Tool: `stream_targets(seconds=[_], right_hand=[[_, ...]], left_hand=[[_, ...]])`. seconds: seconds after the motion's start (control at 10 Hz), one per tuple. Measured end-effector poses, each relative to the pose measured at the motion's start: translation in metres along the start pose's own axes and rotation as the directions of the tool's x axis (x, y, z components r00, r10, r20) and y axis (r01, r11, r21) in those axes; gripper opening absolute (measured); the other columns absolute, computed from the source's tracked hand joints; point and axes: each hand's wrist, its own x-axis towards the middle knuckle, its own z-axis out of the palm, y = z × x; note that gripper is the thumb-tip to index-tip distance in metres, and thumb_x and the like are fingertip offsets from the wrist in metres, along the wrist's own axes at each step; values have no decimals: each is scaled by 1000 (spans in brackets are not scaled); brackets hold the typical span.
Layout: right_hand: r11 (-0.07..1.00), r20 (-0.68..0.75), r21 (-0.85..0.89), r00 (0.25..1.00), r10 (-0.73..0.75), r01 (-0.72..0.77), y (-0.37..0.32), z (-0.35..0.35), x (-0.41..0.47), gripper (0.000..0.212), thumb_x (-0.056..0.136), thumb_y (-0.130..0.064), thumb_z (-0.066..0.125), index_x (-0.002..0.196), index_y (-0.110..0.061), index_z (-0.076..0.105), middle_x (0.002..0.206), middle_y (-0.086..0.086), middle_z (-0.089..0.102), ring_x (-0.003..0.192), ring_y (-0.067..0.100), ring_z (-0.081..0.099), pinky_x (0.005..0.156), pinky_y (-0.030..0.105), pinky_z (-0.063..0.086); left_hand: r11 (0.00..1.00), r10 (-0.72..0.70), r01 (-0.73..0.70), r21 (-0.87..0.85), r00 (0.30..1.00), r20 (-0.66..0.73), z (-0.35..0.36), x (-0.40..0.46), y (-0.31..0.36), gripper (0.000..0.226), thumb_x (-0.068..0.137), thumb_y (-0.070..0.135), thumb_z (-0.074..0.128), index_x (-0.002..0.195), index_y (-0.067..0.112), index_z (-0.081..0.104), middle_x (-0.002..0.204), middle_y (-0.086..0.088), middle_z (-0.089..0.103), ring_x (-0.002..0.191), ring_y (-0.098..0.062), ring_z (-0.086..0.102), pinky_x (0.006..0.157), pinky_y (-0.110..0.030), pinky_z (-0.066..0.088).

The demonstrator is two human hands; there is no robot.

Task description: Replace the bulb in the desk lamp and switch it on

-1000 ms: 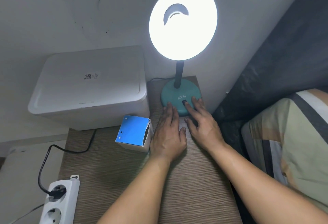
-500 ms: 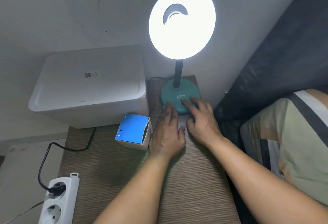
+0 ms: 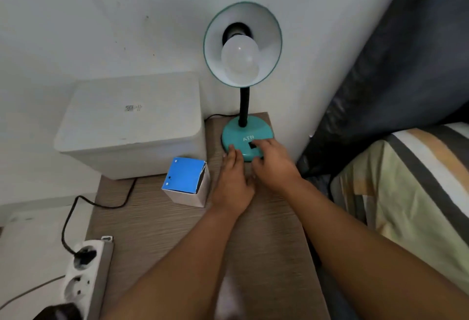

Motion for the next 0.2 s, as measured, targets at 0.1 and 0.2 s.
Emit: stream_targets(seconds=[0.1,0.2], right_hand=[[1000,-45,2,999,-24,24,-4,-10,-18,47,91,-23,53,137,-16,49,134,7,52,122,24,50,105,39,42],[999,-82,-39,996,-29,26,-8,-19,-41,47,93,-25,52,139,-18,47,133,6,54,119,23,53,100,39,46]], left_hand=[[1000,14,-14,-17,1000,-22,-7,-10,13,57,99,24,50,152,8,37,161,-10,33,149,-25,29,119,-30,23],[997,72,-73,-14,996,-51,-11,-23,18,33,96,26,51,125,16,62,128,-5,66,121,-22,58,102,-36,47]])
